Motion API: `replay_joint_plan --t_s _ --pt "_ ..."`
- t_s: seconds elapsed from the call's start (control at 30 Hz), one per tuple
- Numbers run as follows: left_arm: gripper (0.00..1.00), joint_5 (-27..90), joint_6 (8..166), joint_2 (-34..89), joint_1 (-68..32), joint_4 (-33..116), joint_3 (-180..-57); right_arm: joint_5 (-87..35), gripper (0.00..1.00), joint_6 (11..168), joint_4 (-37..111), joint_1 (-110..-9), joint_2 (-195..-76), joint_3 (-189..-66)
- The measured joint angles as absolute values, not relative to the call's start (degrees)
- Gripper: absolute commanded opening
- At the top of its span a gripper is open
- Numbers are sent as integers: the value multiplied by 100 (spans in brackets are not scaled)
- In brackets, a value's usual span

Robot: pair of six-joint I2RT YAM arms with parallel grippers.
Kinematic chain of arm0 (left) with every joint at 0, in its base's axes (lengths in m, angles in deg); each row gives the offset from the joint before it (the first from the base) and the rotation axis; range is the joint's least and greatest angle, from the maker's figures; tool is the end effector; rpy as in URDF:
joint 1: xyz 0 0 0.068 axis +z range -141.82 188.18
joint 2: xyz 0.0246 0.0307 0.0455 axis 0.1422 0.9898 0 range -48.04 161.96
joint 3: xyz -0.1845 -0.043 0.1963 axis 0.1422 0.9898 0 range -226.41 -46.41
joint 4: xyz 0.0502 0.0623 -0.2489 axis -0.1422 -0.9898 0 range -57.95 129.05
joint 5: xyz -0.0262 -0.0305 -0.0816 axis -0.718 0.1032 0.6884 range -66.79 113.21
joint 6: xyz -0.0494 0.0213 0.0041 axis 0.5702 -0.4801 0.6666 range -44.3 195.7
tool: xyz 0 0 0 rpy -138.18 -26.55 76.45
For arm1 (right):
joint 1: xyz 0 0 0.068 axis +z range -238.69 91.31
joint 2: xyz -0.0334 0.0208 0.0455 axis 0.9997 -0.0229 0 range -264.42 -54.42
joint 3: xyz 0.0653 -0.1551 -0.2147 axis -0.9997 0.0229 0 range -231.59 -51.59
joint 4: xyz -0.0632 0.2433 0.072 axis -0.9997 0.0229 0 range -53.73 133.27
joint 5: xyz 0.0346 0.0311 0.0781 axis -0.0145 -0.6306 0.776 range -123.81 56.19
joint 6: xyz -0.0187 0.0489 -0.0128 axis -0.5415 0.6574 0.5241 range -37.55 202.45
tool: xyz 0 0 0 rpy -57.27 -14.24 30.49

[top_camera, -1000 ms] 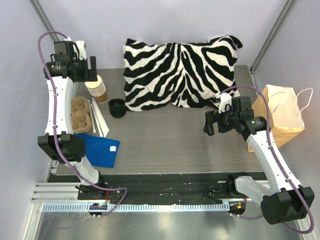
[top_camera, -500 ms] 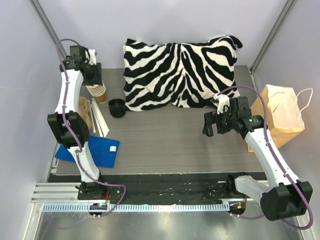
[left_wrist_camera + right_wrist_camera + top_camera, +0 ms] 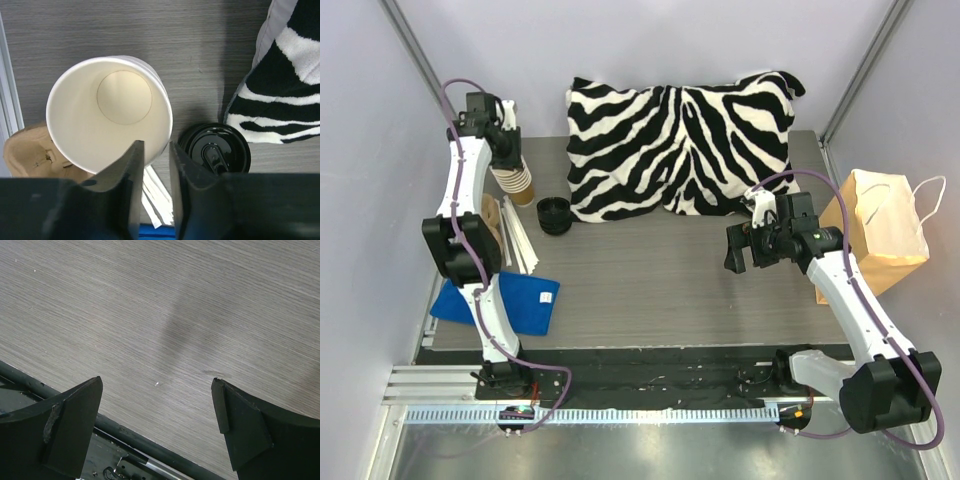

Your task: Pack the takeout coffee

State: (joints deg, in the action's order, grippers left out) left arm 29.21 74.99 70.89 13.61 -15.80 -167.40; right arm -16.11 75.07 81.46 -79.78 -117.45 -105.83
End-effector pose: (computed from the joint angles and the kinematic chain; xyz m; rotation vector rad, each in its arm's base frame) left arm 0.4549 0.0395 0.3261 -0.0586 2.4863 -0.0851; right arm 0.2108 0.0439 0.2833 -0.4776 2.4470 0.3984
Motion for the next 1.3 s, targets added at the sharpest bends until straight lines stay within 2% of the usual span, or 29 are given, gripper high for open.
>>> replay_joint_plan --t_s 0.23,0.43,1.3 --pt "18 2904 7466 7135 1361 -1527 -16748 -1614 100 7507 8129 -7978 -11758 -10583" --pt "0 2877 7372 7139 1361 -1516 -16770 -1616 100 7507 8127 -7978 -11758 -10583" --pt "0 2641 6857 7137 1317 -1641 -17507 -1657 100 7510 8100 -7978 -11758 -10583"
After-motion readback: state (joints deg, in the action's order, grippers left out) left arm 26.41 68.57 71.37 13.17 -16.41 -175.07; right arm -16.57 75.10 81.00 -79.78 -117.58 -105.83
